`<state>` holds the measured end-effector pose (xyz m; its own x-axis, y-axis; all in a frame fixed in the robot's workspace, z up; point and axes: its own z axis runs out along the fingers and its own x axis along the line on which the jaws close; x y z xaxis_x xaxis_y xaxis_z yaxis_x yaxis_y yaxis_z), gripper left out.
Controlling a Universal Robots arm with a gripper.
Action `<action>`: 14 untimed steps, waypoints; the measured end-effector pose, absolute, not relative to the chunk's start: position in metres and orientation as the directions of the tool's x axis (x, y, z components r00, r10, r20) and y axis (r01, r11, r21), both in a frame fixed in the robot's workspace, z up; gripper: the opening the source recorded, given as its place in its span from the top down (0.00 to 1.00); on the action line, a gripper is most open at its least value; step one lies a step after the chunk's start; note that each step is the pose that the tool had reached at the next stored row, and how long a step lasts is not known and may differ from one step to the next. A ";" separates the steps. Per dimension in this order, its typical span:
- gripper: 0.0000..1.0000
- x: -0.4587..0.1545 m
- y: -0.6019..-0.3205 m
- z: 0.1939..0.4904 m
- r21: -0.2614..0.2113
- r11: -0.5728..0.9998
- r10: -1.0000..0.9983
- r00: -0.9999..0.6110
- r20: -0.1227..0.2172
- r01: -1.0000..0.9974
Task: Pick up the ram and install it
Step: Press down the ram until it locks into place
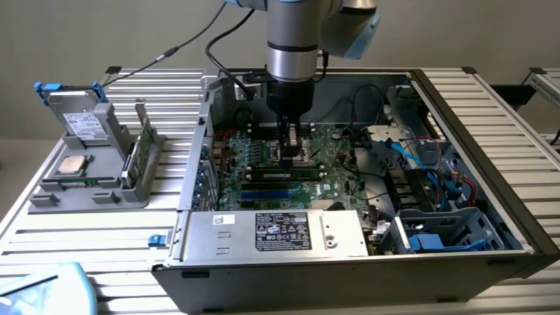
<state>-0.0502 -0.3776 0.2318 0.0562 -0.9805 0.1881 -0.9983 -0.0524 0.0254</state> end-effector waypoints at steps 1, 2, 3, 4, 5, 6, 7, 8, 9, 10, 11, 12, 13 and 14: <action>0.90 -0.052 -0.378 0.231 0.025 -0.052 -0.981 0.056 0.188 -0.998; 0.90 -0.052 -0.378 0.230 0.025 -0.052 -0.980 0.056 0.189 -0.998; 0.90 -0.053 -0.378 0.229 0.025 -0.052 -0.980 0.056 0.188 -0.998; 0.90 -0.053 -0.378 0.228 0.025 -0.052 -0.980 0.056 0.188 -0.998; 0.90 -0.053 -0.378 0.227 0.025 -0.052 -0.980 0.056 0.188 -0.998; 0.90 -0.053 -0.378 0.227 0.025 -0.053 -0.980 0.056 0.189 -0.998; 0.90 -0.053 -0.378 0.226 0.025 -0.052 -0.980 0.056 0.188 -0.998; 0.90 -0.053 -0.378 0.226 0.025 -0.052 -0.980 0.056 0.189 -0.998; 0.90 -0.053 -0.378 0.225 0.025 -0.052 -0.980 0.056 0.189 -0.998; 0.90 -0.053 -0.378 0.225 0.026 -0.052 -0.980 0.056 0.189 -0.998; 0.90 -0.053 -0.378 0.224 0.026 -0.052 -0.980 0.056 0.189 -0.998; 0.90 -0.053 -0.378 0.224 0.026 -0.052 -0.980 0.056 0.189 -0.998; 0.90 -0.053 -0.378 0.224 0.026 -0.052 -0.980 0.056 0.189 -0.998; 0.90 -0.053 -0.378 0.224 0.025 -0.052 -0.980 0.056 0.189 -0.998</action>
<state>-0.0530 -0.3777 0.2235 0.0562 -0.9804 0.1888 -0.9983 -0.0523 0.0255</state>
